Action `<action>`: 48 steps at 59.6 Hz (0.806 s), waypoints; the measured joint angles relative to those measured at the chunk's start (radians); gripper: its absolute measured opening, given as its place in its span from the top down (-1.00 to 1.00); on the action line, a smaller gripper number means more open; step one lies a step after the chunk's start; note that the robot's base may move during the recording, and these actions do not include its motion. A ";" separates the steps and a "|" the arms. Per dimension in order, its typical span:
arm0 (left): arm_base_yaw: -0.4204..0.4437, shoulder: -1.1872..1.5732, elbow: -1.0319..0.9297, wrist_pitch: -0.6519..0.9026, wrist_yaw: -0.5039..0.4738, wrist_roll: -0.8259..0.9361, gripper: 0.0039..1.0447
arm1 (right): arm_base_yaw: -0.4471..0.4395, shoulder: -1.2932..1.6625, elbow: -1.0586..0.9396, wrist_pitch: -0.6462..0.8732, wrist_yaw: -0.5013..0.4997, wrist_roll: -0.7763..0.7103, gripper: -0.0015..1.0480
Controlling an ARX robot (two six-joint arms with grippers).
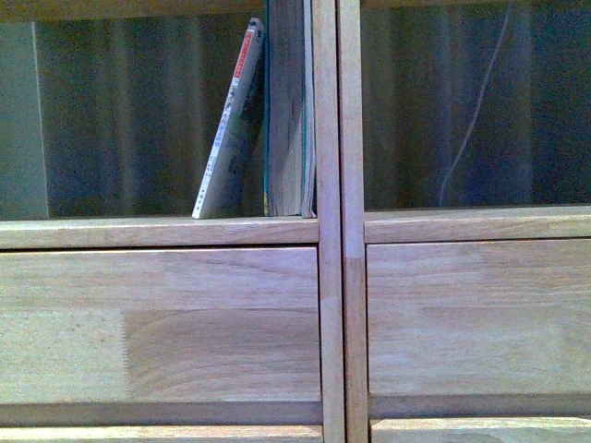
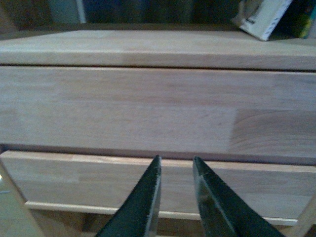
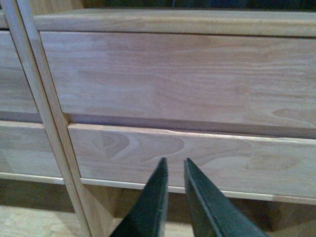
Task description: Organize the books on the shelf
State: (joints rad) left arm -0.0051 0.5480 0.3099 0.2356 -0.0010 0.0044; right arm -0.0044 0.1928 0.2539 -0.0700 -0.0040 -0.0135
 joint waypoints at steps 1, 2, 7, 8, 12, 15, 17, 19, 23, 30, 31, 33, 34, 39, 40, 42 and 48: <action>0.000 -0.008 -0.011 0.003 0.002 -0.002 0.95 | 0.000 -0.006 -0.009 0.003 0.000 0.000 0.83; 0.000 -0.011 -0.017 0.005 0.002 -0.002 0.95 | 0.000 -0.008 -0.014 0.005 0.000 0.000 0.87; 0.000 -0.042 -0.058 0.015 0.001 -0.002 0.95 | 0.000 -0.029 -0.048 0.018 0.001 0.003 0.94; 0.000 -0.050 -0.068 0.016 0.001 -0.002 0.95 | 0.000 -0.034 -0.055 0.020 0.001 0.003 0.94; 0.000 -0.071 -0.095 0.020 0.001 -0.002 0.95 | 0.000 -0.047 -0.075 0.027 0.000 0.003 0.94; 0.000 -0.088 -0.113 0.021 0.001 -0.002 0.95 | 0.000 -0.057 -0.089 0.032 0.001 0.003 0.94; 0.000 -0.098 -0.123 0.021 0.001 -0.002 0.95 | 0.000 -0.062 -0.097 0.035 0.001 0.003 0.94; 0.000 -0.111 -0.136 0.021 0.001 -0.002 0.95 | 0.000 -0.069 -0.108 0.038 0.001 0.003 0.94; 0.000 -0.132 -0.155 0.021 0.001 -0.002 0.95 | 0.000 -0.079 -0.123 0.043 0.001 0.003 0.94; 0.000 -0.180 -0.193 0.018 0.001 -0.002 0.95 | 0.000 -0.103 -0.154 0.050 0.001 0.003 0.94; 0.000 -0.183 -0.195 0.017 0.001 -0.002 0.95 | 0.000 -0.104 -0.156 0.051 0.001 0.003 0.94; 0.000 -0.196 -0.202 0.012 0.001 -0.002 0.95 | 0.000 -0.109 -0.163 0.053 0.001 0.003 0.94; 0.000 -0.202 -0.206 0.010 0.001 -0.002 0.95 | 0.000 -0.111 -0.166 0.054 0.001 0.003 0.94; 0.000 -0.226 -0.222 0.000 0.001 -0.002 0.95 | 0.000 -0.120 -0.175 0.056 0.001 0.003 0.94; 0.000 -0.232 -0.225 -0.002 0.002 -0.002 0.95 | 0.000 -0.122 -0.178 0.057 0.001 0.003 0.94; 0.000 -0.241 -0.230 -0.006 0.001 -0.002 0.95 | 0.000 -0.126 -0.182 0.057 0.001 0.003 0.94; 0.000 -0.275 -0.247 -0.024 0.001 -0.002 0.95 | 0.000 -0.136 -0.194 0.061 0.001 0.003 0.94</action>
State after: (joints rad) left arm -0.0048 0.2733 0.0631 0.2111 0.0002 0.0025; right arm -0.0040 0.0570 0.0597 -0.0090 -0.0032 -0.0109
